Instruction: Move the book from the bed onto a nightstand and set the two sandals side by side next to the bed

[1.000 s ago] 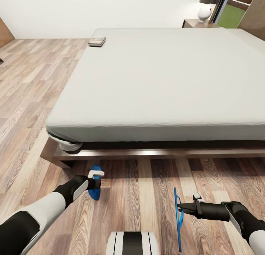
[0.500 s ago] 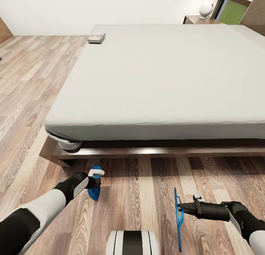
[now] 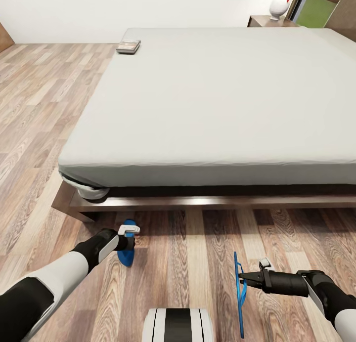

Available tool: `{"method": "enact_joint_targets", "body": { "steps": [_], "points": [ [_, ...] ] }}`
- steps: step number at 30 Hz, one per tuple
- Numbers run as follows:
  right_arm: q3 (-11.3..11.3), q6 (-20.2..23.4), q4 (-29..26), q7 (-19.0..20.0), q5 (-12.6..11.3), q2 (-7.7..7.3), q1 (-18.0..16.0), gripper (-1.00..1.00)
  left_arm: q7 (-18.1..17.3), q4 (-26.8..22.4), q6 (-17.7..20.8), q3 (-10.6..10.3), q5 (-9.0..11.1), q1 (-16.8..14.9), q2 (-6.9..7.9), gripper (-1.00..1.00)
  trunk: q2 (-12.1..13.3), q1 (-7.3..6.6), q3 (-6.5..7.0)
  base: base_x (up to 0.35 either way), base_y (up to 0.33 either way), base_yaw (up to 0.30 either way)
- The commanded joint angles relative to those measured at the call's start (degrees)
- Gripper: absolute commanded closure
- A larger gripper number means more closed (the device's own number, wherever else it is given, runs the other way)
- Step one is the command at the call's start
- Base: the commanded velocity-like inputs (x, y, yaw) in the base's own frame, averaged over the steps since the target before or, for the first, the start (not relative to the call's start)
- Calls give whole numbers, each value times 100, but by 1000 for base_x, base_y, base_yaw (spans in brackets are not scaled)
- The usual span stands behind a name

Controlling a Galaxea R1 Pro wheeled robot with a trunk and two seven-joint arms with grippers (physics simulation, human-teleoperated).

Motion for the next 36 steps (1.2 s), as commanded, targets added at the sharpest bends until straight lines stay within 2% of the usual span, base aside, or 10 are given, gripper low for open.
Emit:
{"method": "enact_joint_targets", "body": {
  "steps": [1,5,14,17,36],
  "points": [
    [-2,61,-2,18,-5,-1,-1,100,-2,-10,19,-23,3,-2,5,100,-3,2,-26,0,0,0],
    [-2,64,-5,18,-8,-1,-1,100,-1,-12,11,-23,3,-3,6,100,-8,12,-114,0,0,0],
    [-10,61,-8,18,-13,-29,-1,100,-3,-19,-51,-23,9,-3,6,100,-8,12,-114,0,0,0],
    [-10,61,-9,18,-13,-36,-1,100,-3,-19,-55,-23,6,-3,6,100,-12,20,-181,0,0,0],
    [-11,63,-9,18,-13,-28,-1,100,-3,-35,-120,-23,6,-3,10,100,-15,25,-225,0,0,0]
  ]
}}
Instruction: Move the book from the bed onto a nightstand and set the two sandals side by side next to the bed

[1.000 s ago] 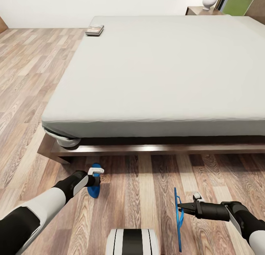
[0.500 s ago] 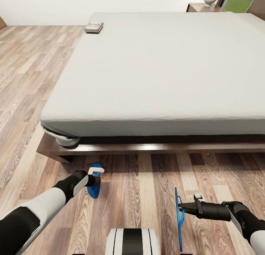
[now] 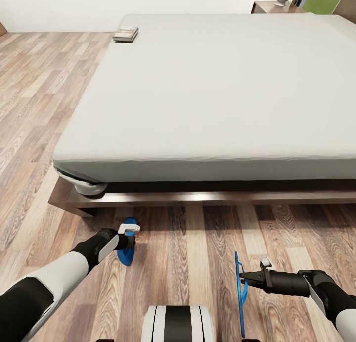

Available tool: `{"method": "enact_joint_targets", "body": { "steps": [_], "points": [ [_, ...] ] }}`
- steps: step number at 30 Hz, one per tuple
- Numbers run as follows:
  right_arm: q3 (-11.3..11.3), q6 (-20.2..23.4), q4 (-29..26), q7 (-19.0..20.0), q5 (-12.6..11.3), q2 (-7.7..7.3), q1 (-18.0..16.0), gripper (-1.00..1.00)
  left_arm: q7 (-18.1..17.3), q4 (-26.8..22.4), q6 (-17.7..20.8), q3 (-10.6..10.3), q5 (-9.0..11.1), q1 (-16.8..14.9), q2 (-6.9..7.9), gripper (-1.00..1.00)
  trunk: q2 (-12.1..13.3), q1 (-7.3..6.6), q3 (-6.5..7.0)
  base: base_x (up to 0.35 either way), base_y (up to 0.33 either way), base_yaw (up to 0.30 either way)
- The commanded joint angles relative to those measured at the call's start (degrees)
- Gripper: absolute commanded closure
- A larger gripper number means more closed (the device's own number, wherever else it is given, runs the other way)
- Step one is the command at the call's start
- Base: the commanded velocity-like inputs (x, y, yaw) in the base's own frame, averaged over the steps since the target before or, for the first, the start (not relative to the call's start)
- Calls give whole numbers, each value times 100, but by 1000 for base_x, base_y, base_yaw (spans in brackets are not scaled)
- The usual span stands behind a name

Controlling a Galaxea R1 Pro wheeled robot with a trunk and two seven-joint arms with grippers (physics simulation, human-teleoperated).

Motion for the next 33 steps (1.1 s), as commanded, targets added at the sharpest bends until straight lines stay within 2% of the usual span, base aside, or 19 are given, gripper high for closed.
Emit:
{"method": "enact_joint_targets", "body": {
  "steps": [1,26,29,33],
  "points": [
    [-2,61,-1,18,-5,0,-1,100,-4,-11,21,-23,4,-2,4,-100,-1,-1,-3,0,0,0],
    [-2,60,-1,18,-10,1,-1,100,-14,-219,15,12,10,-2,9,-100,-1,-1,-3,0,0,0],
    [-2,61,-1,18,-8,1,-1,100,-29,-222,15,12,10,-2,9,-100,3,-9,63,0,0,0],
    [-2,60,-1,18,-10,1,-1,100,-30,-223,15,12,10,-2,9,-100,3,-9,63,0,0,0]
  ]
}}
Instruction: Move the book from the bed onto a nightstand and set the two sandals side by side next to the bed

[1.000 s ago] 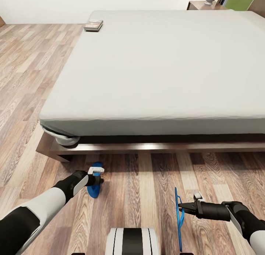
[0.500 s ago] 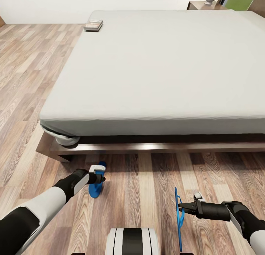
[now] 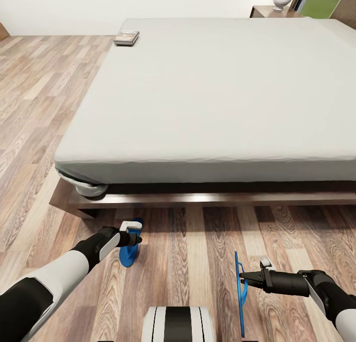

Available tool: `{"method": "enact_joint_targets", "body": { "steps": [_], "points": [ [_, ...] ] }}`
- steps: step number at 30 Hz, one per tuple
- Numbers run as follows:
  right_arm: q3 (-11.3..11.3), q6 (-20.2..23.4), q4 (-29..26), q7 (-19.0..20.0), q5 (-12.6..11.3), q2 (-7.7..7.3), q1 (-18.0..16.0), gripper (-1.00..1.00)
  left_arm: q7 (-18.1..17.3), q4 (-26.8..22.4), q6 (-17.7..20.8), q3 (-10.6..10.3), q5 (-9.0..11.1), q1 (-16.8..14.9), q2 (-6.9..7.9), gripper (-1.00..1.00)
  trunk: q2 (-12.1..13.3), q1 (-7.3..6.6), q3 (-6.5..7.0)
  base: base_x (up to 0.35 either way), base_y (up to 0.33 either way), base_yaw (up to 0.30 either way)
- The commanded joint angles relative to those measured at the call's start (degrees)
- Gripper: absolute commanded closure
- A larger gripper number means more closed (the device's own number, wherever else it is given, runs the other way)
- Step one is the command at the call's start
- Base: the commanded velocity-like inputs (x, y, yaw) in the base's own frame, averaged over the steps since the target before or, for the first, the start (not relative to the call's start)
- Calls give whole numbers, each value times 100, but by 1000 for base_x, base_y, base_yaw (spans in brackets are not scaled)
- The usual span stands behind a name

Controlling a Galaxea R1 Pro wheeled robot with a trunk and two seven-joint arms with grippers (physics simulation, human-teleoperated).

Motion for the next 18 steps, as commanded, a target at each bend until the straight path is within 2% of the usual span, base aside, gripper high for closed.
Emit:
{"method": "enact_joint_targets", "body": {
  "steps": [1,8,11,18],
  "points": [
    [-2,61,-1,18,-5,-1,-1,100,-2,-10,21,-23,8,-2,5,-100,-1,-1,-3,0,0,0],
    [-2,61,-1,18,-4,-2,-1,100,2,-8,25,-23,8,1,5,-100,-1,-1,-3,0,0,0],
    [-2,62,-1,18,-6,-7,-1,100,0,-4,29,-21,8,4,5,-100,3,-9,63,0,0,0],
    [-2,61,0,18,-1,-1,-1,100,9,6,33,-22,1,12,5,-100,3,-9,63,0,0,0]
  ]
}}
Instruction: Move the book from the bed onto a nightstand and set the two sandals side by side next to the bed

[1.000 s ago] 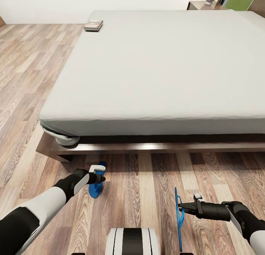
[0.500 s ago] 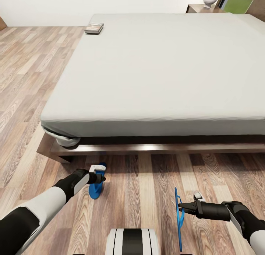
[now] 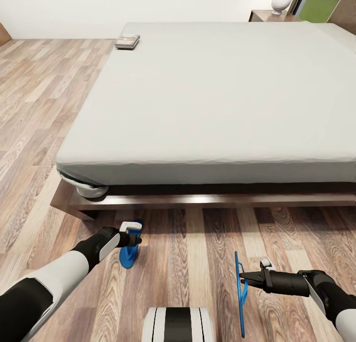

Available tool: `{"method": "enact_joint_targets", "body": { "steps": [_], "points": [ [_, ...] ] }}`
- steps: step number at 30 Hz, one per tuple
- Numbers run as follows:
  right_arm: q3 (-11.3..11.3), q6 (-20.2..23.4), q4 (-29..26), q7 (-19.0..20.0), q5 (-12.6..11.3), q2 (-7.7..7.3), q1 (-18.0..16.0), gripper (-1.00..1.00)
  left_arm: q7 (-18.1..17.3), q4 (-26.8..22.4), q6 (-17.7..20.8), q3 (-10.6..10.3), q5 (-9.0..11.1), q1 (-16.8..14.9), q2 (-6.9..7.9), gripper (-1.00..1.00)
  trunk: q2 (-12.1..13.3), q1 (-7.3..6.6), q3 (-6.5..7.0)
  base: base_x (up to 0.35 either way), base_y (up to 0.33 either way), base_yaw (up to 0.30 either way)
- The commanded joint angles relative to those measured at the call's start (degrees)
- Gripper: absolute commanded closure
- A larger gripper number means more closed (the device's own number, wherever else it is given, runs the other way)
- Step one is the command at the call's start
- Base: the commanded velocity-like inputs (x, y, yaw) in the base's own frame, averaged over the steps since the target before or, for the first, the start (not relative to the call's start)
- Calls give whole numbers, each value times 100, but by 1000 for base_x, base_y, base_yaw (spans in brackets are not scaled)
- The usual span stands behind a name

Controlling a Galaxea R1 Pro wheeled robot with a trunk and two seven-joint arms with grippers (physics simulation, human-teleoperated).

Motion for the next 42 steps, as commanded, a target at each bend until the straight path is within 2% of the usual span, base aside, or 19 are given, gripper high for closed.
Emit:
{"method": "enact_joint_targets", "body": {
  "steps": [1,6,10,18,31,35,42],
  "points": [
    [-2,62,-1,19,-5,0,-1,100,-2,-9,22,-23,10,-2,5,-100,-1,-1,-3,0,0,0],
    [-2,63,1,19,-5,3,-1,100,6,-6,23,-25,9,7,1,-100,5,-14,107,0,0,0],
    [1,64,2,19,-5,18,-1,100,14,-1,22,-23,9,9,-2,-100,5,-14,107,0,0,0],
    [6,65,1,19,-5,26,-1,100,10,37,15,-26,9,9,-3,-100,16,-34,285,0,0,0],
    [6,68,2,19,-3,26,-1,100,18,43,8,-35,9,17,-8,-100,20,-42,351,0,0,0],
    [6,66,3,19,-2,33,-1,100,18,43,2,-28,9,22,3,-100,25,-52,440,0,0,0],
    [6,67,1,19,-5,35,-1,100,18,59,-44,-23,9,59,21,-100,25,-52,440,0,0,0]
  ]
}}
